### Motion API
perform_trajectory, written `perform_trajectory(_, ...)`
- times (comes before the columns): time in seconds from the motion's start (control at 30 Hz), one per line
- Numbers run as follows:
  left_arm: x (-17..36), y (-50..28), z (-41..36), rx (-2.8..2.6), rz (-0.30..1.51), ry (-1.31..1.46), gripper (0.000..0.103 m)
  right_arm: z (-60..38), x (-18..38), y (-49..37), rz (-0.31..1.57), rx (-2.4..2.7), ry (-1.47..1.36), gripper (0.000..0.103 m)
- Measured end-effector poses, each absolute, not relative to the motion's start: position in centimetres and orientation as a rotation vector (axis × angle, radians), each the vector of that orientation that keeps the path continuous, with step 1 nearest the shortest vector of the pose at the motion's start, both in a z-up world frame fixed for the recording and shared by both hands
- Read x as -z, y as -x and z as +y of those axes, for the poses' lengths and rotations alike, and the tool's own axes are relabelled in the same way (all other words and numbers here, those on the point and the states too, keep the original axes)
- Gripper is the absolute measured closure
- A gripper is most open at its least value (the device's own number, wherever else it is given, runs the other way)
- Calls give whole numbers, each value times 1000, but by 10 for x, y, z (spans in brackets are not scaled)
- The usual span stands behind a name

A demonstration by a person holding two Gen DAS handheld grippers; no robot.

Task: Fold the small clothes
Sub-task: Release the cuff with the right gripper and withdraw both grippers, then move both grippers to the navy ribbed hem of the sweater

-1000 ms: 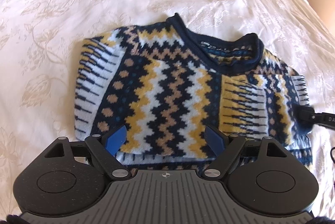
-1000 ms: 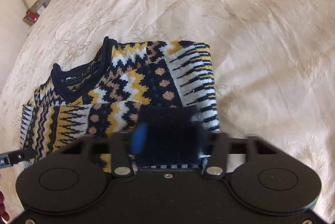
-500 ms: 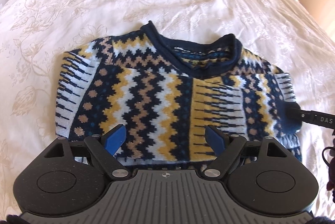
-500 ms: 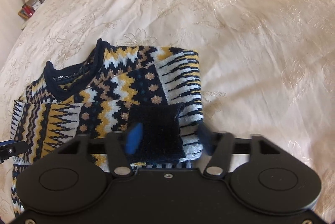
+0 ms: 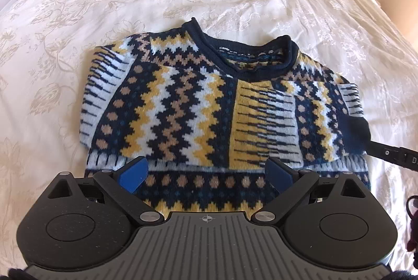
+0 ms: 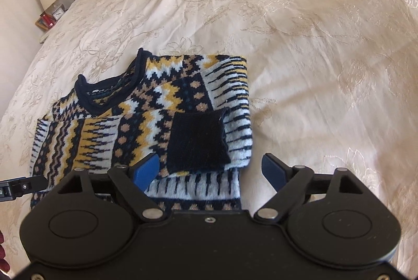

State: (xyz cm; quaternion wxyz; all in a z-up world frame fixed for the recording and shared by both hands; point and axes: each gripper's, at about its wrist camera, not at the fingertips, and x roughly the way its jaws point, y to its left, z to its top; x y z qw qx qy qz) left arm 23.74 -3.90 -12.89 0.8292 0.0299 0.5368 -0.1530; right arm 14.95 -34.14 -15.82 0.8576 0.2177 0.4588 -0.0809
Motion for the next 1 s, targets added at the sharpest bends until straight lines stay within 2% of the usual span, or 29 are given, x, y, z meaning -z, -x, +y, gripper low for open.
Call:
perform_trajectory(0.23,124,-213,-34,292,1141,-36,6,-327,151,-133,953,104,-445,8)
perform_trajectory(0.33,120,-200,-32,277,1135,-14,6,-320,148,-127,953,64,-436,1)
perform_trajectory(1.0,42,-145,-25,119,838,9,7,-282,98,-83,722,-87,-313,0)
